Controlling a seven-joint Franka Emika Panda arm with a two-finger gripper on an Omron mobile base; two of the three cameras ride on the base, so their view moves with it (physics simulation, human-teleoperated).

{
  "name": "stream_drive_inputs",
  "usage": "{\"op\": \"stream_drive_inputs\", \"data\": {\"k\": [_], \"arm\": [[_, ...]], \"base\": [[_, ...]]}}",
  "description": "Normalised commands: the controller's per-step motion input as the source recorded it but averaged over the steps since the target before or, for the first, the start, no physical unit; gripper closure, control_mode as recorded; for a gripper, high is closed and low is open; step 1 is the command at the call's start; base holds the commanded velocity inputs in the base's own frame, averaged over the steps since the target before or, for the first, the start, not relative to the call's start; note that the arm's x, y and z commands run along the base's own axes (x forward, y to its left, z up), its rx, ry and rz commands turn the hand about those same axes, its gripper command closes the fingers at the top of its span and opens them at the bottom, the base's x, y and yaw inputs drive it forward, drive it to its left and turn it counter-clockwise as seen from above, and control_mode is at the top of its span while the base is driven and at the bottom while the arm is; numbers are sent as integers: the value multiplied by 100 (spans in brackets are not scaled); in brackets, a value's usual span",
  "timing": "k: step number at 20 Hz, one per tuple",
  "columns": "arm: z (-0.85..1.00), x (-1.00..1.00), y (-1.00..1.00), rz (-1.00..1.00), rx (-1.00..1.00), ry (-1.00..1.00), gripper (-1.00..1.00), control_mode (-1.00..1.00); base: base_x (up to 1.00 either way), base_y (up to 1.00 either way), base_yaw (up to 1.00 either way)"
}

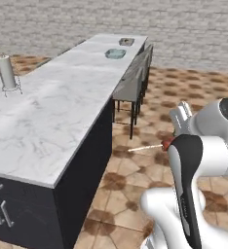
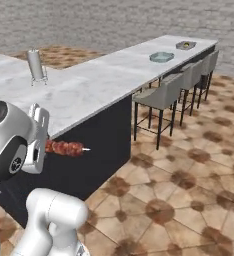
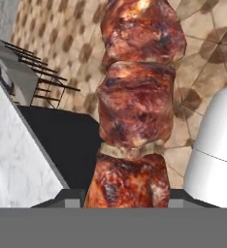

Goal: Place the cold items (mango and lime) from the fridge in one tupperware on the dining counter. Place the warm items (hot dog and kebab skewer) in the stove area in another tupperware.

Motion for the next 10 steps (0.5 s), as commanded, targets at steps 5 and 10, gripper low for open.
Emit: {"op": "stream_drive_inputs", "data": {"k": [5,10], "arm": [[0,0,0,0,0,0,100,100],[0,0,0,0,0,0,100,100]], "base": [[51,-99,30],[53,-98,30]]}}
